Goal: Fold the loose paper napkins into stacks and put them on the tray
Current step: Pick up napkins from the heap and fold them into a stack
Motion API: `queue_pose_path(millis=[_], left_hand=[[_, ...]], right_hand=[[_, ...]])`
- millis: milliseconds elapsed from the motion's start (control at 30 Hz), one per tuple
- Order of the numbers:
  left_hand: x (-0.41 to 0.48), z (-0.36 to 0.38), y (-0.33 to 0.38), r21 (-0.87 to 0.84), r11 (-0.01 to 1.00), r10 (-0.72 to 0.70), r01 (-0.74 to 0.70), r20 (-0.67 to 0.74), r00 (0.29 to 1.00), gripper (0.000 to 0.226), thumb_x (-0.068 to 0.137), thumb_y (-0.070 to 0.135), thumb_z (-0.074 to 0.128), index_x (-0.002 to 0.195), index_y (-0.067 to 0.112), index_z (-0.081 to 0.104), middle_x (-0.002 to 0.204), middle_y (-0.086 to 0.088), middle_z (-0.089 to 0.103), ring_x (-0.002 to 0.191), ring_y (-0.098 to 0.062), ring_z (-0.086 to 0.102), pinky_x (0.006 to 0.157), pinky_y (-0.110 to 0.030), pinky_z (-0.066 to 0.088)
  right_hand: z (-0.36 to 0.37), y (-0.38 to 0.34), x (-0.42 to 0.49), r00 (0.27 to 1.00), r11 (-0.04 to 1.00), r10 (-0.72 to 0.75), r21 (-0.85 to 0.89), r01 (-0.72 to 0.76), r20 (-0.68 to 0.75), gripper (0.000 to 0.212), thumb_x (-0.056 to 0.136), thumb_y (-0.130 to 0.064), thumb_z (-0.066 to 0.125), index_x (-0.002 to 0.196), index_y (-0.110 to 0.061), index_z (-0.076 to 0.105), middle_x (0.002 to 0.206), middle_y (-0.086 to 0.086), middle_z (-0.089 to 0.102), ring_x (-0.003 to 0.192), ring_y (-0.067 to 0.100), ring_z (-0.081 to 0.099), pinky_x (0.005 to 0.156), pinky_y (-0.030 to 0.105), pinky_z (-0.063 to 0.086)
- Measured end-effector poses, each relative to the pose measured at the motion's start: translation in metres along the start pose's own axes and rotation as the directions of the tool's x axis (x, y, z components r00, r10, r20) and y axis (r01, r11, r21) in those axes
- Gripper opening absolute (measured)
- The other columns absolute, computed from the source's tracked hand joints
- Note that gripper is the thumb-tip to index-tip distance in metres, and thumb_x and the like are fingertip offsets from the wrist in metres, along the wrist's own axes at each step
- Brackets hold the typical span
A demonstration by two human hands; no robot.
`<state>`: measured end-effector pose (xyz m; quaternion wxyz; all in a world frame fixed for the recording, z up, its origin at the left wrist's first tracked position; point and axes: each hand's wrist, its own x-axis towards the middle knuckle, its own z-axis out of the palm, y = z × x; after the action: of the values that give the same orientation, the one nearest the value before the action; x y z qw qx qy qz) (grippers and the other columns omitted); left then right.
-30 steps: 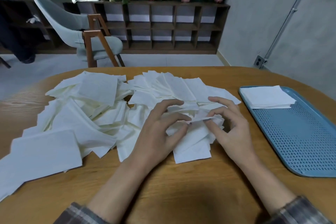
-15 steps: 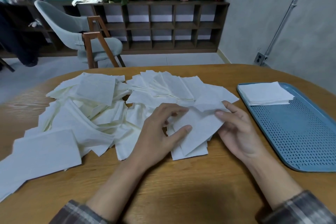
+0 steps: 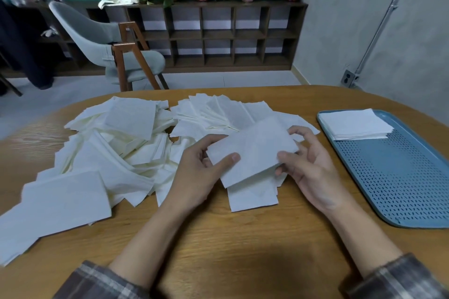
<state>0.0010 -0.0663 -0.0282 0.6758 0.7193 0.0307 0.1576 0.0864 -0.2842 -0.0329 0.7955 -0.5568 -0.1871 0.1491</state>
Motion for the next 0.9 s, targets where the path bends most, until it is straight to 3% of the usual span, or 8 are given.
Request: queue_pose_path(millis=[100,233,367,467,533,667,733,900], left_hand=[[0.002,0.002,-0.003,0.042,0.999,0.016,-0.014,-0.047,0.999,0.032,0.088,0.01,0.083,0.117,0.017,0.073,0.087,0.016,0.075,0.068,0.002,0.067,0.06,-0.012,0.05],[0.001,0.005,-0.004,0.065,0.997,0.037,-0.032,-0.081,0.996,0.036,0.086,0.011,0.085,0.117,0.026,0.072,0.09,0.006,0.077,0.076,-0.008,0.074,0.063,-0.018,0.054],[0.0,0.009,-0.005,0.167,0.982,0.108,-0.093,-0.082,0.991,0.042,0.087,0.015,0.086,0.12,0.033,0.068,0.097,0.015,0.074,0.086,-0.008,0.072,0.069,-0.022,0.057],[0.0,0.01,-0.011,0.443,0.853,0.345,-0.275,-0.085,0.935,0.044,0.087,0.023,0.087,0.119,0.035,0.058,0.111,0.017,0.061,0.093,-0.012,0.063,0.074,-0.02,0.052],[-0.002,0.011,-0.017,0.559,0.72,0.471,-0.411,0.041,0.881,0.039,0.086,0.028,0.088,0.113,0.026,0.06,0.109,0.012,0.057,0.09,-0.01,0.059,0.074,-0.015,0.046],[-0.006,0.017,-0.027,0.622,0.643,0.218,-0.446,0.41,0.886,0.035,0.087,0.048,0.082,0.115,0.031,0.068,0.109,0.02,0.06,0.102,-0.001,0.056,0.086,-0.027,0.05],[-0.005,0.017,-0.032,0.638,0.644,0.16,-0.423,0.428,0.889,0.037,0.086,0.051,0.08,0.118,0.033,0.07,0.112,0.021,0.061,0.106,-0.001,0.056,0.091,-0.033,0.051],[-0.004,0.016,-0.032,0.61,0.678,0.197,-0.411,0.388,0.9,0.017,0.095,0.041,0.074,0.107,0.029,0.078,0.105,0.019,0.067,0.102,-0.004,0.061,0.088,-0.032,0.052]], right_hand=[[0.002,0.0,-0.002,0.997,0.989,-0.064,-0.132,0.068,0.036,0.06,0.085,-0.002,0.081,0.127,-0.024,0.045,0.116,0.015,0.072,0.085,0.029,0.068,0.067,0.035,0.062],[0.005,0.002,-0.003,0.99,0.93,-0.121,-0.341,0.137,0.067,0.033,0.087,0.001,0.077,0.113,-0.014,0.063,0.112,-0.002,0.068,0.105,0.015,0.066,0.079,0.026,0.058],[0.001,0.006,-0.001,0.994,0.856,-0.101,-0.506,0.108,0.042,0.019,0.091,0.0,0.076,0.095,-0.018,0.081,0.102,-0.007,0.078,0.105,0.009,0.069,0.086,0.016,0.05],[-0.001,0.007,0.002,0.993,0.863,-0.1,-0.501,0.056,-0.062,0.023,0.093,0.0,0.074,0.096,-0.02,0.083,0.104,-0.012,0.08,0.109,0.001,0.069,0.086,0.009,0.047],[-0.003,0.007,0.003,0.988,0.855,-0.113,-0.518,0.042,-0.105,0.024,0.093,0.0,0.074,0.098,-0.021,0.083,0.106,-0.016,0.079,0.11,-0.003,0.068,0.086,0.006,0.045],[-0.005,0.008,0.003,0.985,0.835,-0.123,-0.549,0.036,-0.123,0.026,0.093,0.0,0.074,0.099,-0.023,0.083,0.106,-0.02,0.079,0.11,-0.006,0.066,0.088,0.004,0.043],[-0.005,0.009,0.003,0.982,0.823,-0.137,-0.567,0.04,-0.13,0.027,0.093,0.0,0.074,0.1,-0.025,0.083,0.107,-0.022,0.078,0.11,-0.007,0.066,0.088,0.005,0.044],[-0.007,0.009,0.003,0.978,0.822,-0.15,-0.568,0.042,-0.145,0.017,0.092,-0.011,0.079,0.097,-0.027,0.084,0.104,-0.02,0.079,0.109,-0.006,0.067,0.089,0.005,0.045]])
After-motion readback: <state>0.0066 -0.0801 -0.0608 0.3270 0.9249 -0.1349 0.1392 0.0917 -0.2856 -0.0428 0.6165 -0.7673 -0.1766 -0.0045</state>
